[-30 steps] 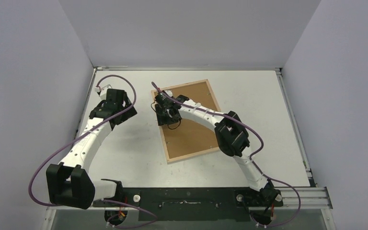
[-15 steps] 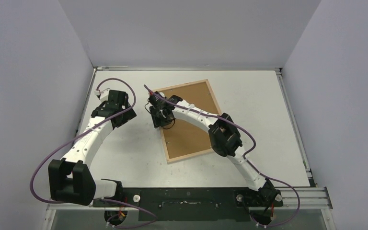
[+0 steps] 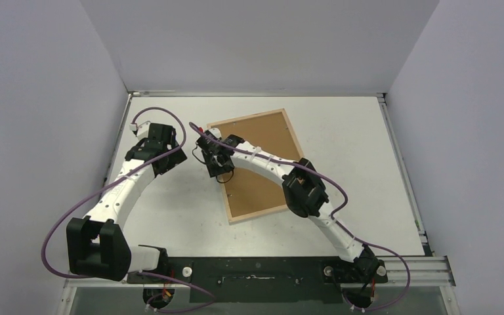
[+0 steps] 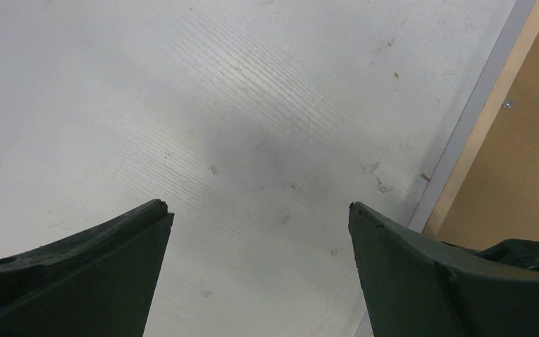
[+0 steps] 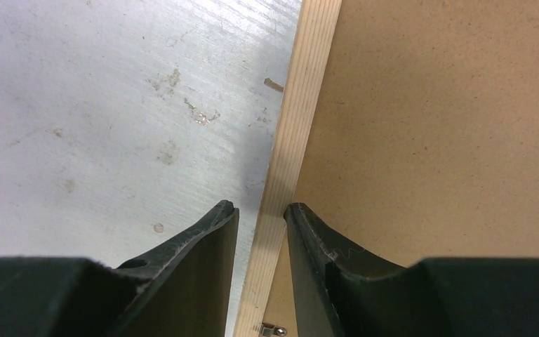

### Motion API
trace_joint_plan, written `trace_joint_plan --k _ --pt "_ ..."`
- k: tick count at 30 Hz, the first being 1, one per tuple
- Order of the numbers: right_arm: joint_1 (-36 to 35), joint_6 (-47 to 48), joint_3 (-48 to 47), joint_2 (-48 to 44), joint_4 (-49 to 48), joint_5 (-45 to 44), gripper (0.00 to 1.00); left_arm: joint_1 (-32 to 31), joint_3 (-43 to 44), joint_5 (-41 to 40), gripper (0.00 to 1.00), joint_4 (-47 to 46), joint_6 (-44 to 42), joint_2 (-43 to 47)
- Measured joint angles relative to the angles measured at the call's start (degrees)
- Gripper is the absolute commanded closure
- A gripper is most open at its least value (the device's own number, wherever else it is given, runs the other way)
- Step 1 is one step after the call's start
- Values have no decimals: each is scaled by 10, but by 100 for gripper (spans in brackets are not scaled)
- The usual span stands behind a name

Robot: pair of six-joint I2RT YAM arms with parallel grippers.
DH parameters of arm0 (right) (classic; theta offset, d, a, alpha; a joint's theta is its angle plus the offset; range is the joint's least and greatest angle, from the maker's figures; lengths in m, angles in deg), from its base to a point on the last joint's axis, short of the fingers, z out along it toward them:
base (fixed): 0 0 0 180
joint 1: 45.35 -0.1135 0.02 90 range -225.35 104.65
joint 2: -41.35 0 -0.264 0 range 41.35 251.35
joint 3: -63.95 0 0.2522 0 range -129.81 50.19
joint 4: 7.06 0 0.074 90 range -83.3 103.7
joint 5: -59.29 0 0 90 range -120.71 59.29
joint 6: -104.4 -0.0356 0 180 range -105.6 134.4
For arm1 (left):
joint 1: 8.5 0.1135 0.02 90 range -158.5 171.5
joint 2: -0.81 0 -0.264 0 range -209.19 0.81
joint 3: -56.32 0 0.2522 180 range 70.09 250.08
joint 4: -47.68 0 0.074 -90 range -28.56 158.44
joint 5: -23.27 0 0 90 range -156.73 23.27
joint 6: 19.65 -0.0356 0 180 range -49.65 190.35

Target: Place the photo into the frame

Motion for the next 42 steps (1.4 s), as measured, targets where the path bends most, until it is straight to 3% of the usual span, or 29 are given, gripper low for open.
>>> trace_joint_plan --k 15,21,27,31,36,42 --pt "-20 29 0 0 20 -58 66 0 -9 0 3 -1 0 -8" --pt "-20 28 0 7 18 -52 75 0 -9 1 3 -1 0 -8" --pt "-20 26 0 11 15 -50 77 0 -9 0 3 0 0 -8" --pt "-20 22 0 11 15 -51 91 0 -9 0 3 0 0 -8" --pt "-19 6 -2 11 18 -53 100 0 -9 0 3 0 2 -8" --pt "-6 -20 -2 8 17 -37 100 0 -9 12 3 -3 14 -8"
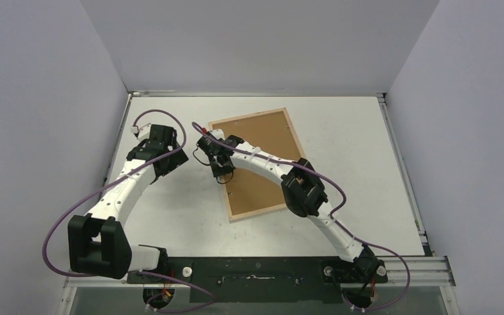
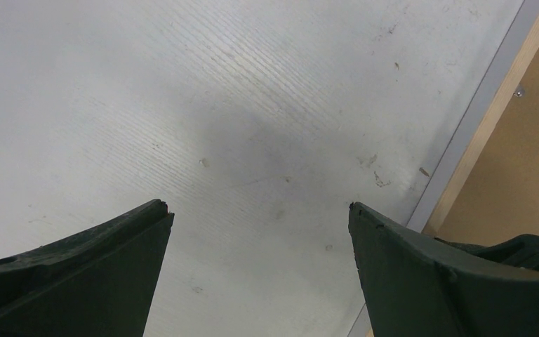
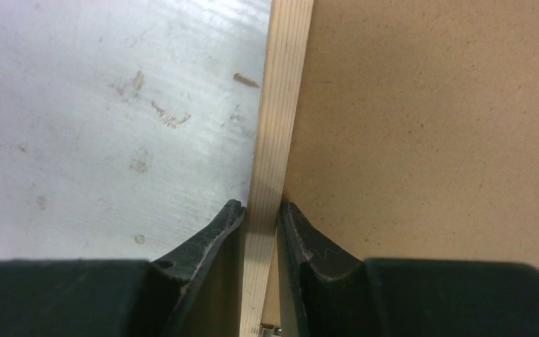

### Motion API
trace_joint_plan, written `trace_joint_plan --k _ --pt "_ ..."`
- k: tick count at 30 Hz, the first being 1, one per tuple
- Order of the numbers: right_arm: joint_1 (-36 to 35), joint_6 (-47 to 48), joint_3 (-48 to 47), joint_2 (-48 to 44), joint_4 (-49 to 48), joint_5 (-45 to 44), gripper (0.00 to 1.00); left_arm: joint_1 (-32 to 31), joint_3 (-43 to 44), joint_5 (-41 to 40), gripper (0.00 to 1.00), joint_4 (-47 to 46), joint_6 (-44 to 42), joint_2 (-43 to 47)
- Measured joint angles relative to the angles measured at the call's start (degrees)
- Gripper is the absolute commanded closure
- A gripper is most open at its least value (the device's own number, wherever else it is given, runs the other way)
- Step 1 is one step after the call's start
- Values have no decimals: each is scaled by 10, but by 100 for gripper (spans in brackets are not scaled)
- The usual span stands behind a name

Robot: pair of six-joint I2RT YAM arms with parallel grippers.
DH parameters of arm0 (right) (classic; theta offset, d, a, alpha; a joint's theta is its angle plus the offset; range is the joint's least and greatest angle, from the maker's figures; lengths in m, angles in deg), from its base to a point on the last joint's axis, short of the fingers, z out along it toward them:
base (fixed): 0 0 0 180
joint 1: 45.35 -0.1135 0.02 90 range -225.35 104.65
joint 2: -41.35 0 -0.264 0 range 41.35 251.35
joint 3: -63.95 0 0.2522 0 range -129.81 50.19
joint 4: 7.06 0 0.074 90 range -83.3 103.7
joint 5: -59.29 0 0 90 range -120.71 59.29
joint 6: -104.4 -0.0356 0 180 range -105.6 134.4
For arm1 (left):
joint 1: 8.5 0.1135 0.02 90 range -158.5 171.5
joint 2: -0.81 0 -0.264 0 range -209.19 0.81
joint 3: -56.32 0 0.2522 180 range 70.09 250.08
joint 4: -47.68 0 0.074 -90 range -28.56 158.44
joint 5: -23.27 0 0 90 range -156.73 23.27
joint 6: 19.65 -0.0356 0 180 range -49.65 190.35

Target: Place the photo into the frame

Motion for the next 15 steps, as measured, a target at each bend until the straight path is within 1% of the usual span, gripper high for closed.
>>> trace_joint_plan --k 3,7,15 --pt "16 -23 0 -2 0 9 100 3 -3 12 3 -6 7 0" --pt "47 -53 0 -12 1 20 100 21 -22 60 3 -35 11 0" --pt "108 -108 19 -83 -32 57 100 26 -78 273 4 -169 -33 13"
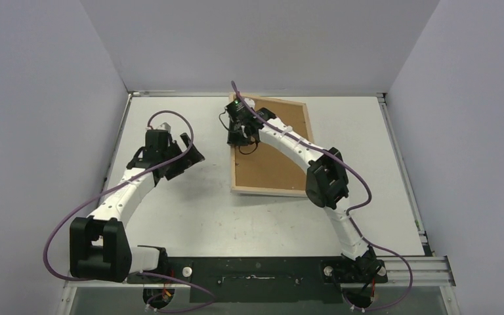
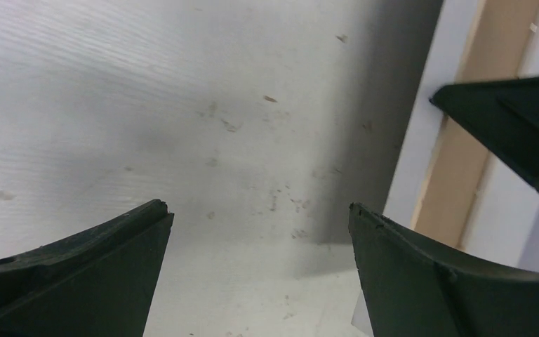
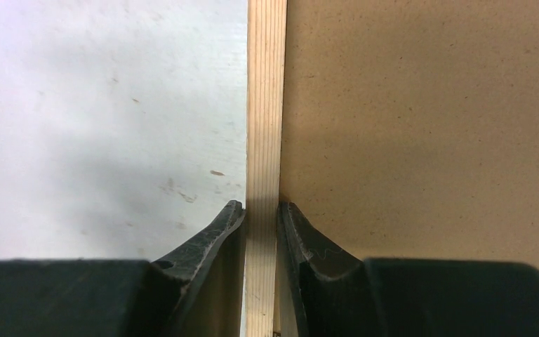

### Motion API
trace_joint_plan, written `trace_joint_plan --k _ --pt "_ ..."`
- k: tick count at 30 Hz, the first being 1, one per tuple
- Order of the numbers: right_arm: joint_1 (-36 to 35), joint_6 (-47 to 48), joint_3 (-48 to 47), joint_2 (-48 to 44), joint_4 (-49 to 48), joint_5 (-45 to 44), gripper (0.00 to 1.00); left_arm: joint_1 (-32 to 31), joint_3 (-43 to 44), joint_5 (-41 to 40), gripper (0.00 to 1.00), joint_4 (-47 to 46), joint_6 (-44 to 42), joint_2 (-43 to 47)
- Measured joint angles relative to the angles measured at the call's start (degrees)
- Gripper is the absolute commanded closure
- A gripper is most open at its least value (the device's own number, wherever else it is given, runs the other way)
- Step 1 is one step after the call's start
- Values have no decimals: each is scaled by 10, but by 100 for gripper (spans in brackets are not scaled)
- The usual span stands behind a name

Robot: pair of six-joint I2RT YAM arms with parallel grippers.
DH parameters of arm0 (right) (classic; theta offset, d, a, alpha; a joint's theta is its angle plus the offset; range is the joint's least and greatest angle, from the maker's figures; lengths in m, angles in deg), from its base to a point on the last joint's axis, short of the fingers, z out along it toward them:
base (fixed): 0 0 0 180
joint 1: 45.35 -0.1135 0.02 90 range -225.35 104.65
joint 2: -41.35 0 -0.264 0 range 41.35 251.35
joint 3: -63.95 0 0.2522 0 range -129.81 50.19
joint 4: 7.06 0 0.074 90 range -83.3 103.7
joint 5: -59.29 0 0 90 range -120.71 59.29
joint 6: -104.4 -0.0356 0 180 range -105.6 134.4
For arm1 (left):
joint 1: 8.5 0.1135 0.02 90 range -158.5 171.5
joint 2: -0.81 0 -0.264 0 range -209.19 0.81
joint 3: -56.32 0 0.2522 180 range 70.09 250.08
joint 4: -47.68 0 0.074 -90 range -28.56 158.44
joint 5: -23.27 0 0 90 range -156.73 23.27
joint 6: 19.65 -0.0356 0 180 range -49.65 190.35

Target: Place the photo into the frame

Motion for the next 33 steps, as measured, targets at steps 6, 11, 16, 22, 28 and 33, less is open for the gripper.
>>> trace_joint_plan --k 6,11,16,22,28,33 --pt "14 -37 14 -33 -32 26 100 -1 -39 180 9 -112 -10 5" --pt "18 -58 45 -47 -58 46 100 -12 -41 320 29 -201 5 -49" --pt "20 -67 49 -49 -66 57 100 -44 5 395 48 -205 1 -132" --pt "26 -82 59 -53 -81 66 100 -56 20 422 54 -199 -1 -150" --pt "30 -104 68 -68 -90 66 100 -53 42 444 56 -193 -10 -158" --pt "37 -125 72 -72 -107 67 100 -54 57 450 58 -191 -14 -171"
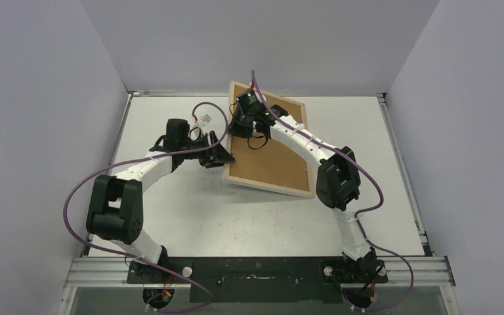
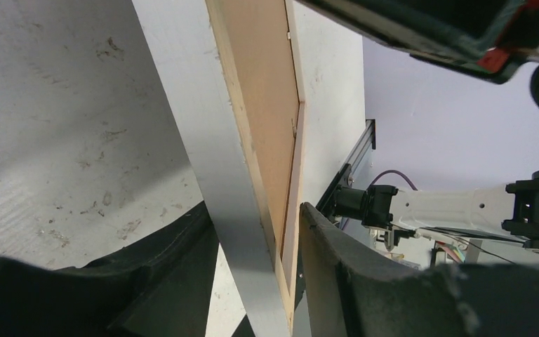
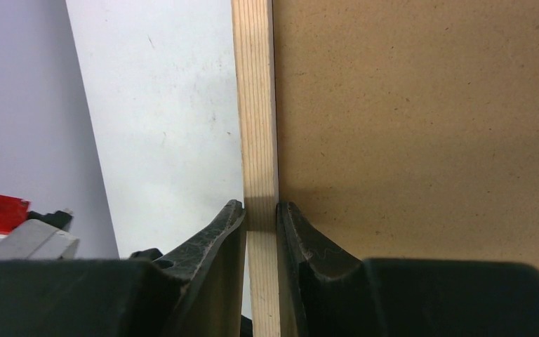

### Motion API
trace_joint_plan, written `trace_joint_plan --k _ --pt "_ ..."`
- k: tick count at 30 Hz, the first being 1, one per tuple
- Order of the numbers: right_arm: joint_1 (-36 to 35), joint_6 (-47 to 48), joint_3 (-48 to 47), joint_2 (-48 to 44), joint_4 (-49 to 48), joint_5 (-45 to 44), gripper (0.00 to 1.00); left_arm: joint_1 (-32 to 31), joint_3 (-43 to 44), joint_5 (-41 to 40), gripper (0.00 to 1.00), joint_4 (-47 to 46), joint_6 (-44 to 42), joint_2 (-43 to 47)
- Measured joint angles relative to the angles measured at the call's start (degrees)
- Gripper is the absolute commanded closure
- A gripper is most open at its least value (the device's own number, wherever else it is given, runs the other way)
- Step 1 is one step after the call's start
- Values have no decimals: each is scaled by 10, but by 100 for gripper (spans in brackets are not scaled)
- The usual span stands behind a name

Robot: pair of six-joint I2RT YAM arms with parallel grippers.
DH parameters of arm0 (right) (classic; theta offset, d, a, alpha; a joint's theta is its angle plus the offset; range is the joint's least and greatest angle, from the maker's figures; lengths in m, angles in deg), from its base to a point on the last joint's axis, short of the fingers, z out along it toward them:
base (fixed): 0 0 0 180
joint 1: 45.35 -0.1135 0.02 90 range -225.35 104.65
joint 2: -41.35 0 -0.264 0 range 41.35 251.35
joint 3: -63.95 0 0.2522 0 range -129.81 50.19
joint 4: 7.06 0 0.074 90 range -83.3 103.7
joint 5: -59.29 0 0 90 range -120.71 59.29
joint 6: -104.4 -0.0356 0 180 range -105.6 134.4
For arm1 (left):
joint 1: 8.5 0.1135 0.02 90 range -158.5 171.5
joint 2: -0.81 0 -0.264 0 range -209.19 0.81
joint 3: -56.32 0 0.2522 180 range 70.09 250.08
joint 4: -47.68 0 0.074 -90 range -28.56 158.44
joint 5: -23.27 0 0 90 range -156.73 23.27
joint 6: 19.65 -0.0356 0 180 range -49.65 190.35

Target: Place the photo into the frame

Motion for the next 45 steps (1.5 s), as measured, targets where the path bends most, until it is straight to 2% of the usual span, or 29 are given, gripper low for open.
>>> trace_joint_plan --k 2,7,10,16,19,22,26,28,36,41,45 --pt "0 -8 1 0 -10 0 100 -3 0 0 59 5 0 -2" --pt "0 -18 10 -6 -23 3 100 -5 0 -3 77 11 0 -3" --pt "-1 -20 13 -10 -23 1 100 -5 0 -6 81 16 10 -3" --pt "-3 -15 13 -16 -13 -17 78 -5 10 -5 100 28 10 -3" --pt "-5 -9 13 -27 -5 -40 69 -4 30 -1 100 54 -2 -3" --pt "-4 -4 13 -50 13 -64 52 -2 70 -6 100 99 -30 -3" --pt "-2 6 13 -97 30 -92 35 9 135 -25 100 176 -76 -3" --pt "3 9 13 -126 30 -105 30 13 169 -39 100 216 -103 -3" --pt "34 23 79 -247 -8 -145 27 6 291 -123 100 372 -221 -3" --pt "51 22 79 -263 -16 -151 25 -22 369 -192 100 433 -292 -2" --pt "55 19 91 -265 -23 -150 24 -62 396 -263 100 449 -346 5"
